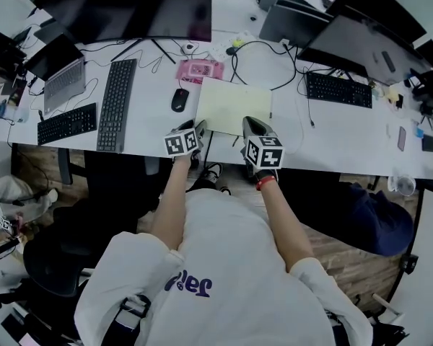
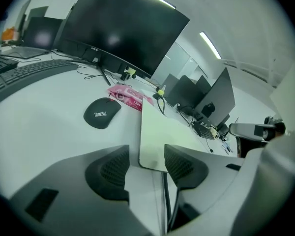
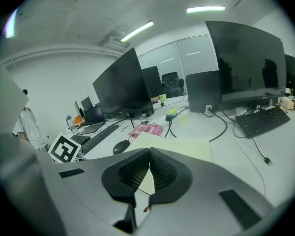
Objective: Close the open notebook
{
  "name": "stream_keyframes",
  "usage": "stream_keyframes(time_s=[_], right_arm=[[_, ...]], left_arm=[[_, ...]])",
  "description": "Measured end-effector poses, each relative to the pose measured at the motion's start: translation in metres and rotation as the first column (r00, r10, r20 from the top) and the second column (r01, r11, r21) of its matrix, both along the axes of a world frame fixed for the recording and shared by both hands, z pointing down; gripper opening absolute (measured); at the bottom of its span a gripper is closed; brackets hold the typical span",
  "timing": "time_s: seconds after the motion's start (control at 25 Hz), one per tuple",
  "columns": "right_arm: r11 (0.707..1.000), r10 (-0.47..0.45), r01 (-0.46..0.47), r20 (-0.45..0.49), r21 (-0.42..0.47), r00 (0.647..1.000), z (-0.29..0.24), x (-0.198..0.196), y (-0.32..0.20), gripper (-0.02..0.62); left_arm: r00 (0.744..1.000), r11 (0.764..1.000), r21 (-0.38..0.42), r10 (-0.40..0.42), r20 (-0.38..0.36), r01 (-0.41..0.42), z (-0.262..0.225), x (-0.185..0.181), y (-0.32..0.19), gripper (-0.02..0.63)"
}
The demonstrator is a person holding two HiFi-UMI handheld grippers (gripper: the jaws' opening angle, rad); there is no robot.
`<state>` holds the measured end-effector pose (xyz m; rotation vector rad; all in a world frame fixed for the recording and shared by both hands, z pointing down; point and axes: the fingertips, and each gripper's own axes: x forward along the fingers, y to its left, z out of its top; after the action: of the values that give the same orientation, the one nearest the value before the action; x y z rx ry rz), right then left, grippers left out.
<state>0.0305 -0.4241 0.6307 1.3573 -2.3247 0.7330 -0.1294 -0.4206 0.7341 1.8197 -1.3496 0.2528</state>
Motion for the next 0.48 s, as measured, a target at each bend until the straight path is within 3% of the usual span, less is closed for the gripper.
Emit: stream_keyframes(time_s=[0.48], right_arm=[[1.0,0.012,-0.012,0.026,-0.004,1.0,-0.0013,0.0017,-0.0074,0.012]], left_arm=[[0.999,0.999,-0.025,0.034,-0.008,-0.034,-0.0025,0.0073,-0.004,0.161]])
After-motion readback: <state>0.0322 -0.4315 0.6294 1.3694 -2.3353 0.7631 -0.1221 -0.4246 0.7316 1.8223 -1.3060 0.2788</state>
